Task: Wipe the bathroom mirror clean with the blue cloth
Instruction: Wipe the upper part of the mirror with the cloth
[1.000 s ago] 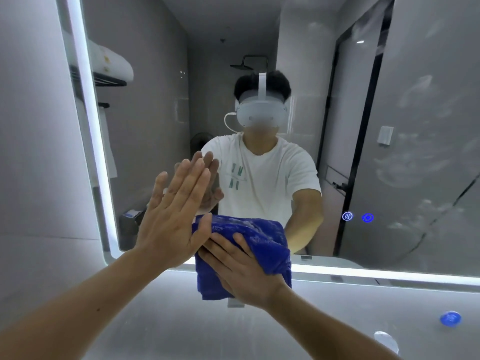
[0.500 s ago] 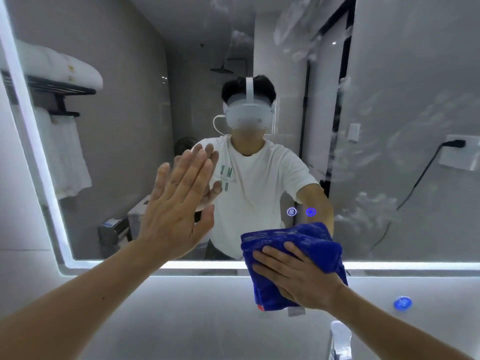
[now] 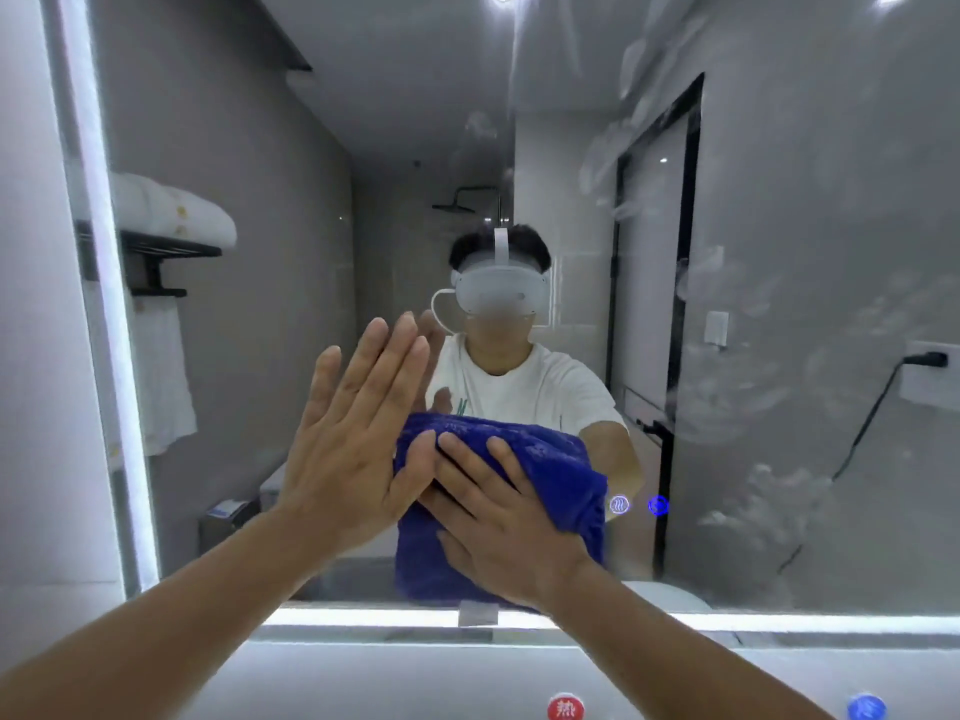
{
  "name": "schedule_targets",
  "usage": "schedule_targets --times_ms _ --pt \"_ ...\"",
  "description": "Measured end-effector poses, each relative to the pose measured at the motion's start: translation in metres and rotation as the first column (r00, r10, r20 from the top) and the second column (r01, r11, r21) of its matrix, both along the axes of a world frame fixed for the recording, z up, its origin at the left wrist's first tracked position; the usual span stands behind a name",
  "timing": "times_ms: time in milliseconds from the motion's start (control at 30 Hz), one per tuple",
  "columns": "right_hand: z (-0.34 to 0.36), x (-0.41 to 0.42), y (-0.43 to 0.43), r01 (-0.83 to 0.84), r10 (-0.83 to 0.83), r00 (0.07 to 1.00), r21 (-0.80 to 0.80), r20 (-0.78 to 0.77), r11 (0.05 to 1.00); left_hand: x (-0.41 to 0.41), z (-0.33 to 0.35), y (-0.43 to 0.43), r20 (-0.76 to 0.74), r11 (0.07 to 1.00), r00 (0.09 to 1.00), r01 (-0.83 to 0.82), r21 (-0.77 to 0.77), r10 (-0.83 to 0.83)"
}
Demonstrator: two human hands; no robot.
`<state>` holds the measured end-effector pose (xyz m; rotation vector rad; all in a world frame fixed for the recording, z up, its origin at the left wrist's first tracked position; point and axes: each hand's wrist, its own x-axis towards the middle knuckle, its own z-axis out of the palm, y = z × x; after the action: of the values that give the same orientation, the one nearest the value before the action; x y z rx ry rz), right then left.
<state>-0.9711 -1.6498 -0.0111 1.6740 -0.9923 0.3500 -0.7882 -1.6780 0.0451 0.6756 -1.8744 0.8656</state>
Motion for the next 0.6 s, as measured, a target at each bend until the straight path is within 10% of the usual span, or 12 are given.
schedule_targets --times_ms 300,600 --pt "0.152 -0.039 0.002 0.031 -0.027 0.998 -0.068 0.057 0.997 0.000 0.063 -0.007 -0.043 0.994 0.999 -0.016 -0.106 0.011" --pt "0.296 -0.039 -0.007 0.167 -0.053 0.888 -0.214 0.458 0.963 0.005 0.116 0.004 -0.070 0.979 0.997 -0.032 -0.200 0.018"
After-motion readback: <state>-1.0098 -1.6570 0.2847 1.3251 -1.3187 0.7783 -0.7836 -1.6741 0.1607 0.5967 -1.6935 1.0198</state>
